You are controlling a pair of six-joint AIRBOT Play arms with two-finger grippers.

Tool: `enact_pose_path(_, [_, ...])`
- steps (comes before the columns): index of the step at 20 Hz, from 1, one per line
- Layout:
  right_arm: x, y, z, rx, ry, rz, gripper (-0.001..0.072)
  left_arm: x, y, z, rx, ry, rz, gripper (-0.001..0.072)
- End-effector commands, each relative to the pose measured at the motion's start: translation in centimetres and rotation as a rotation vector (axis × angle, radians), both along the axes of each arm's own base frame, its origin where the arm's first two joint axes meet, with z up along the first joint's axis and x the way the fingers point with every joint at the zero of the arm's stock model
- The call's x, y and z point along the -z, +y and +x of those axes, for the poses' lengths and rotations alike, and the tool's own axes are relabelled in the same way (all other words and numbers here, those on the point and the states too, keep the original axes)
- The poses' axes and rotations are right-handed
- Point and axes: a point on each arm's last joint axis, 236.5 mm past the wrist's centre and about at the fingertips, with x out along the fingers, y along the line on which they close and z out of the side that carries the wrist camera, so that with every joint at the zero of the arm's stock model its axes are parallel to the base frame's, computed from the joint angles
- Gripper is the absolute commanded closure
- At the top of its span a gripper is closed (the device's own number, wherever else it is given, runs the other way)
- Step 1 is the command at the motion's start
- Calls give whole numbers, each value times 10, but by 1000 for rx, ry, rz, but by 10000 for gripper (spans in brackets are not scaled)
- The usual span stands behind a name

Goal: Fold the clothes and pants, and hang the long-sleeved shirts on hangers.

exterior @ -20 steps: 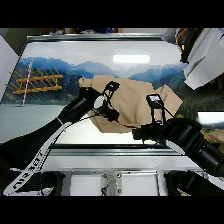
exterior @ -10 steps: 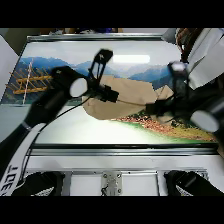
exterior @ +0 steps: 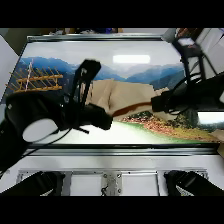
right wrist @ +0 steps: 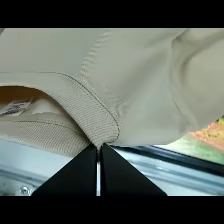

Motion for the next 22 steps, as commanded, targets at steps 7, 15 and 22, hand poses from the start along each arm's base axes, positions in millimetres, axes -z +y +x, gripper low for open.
enact_pose_path(7, [92, 25, -52, -36, 236, -112, 687, 102, 10, -33, -127, 158, 7, 686])
enact_pose_path(15, [93, 26, -51, -36, 235, -111, 686, 102, 16, -19, -168, 196, -33, 636])
enact_pose_path(22, [93, 26, -51, -36, 236, -111, 686, 65, 18, 1, -139, 149, -101, 13])
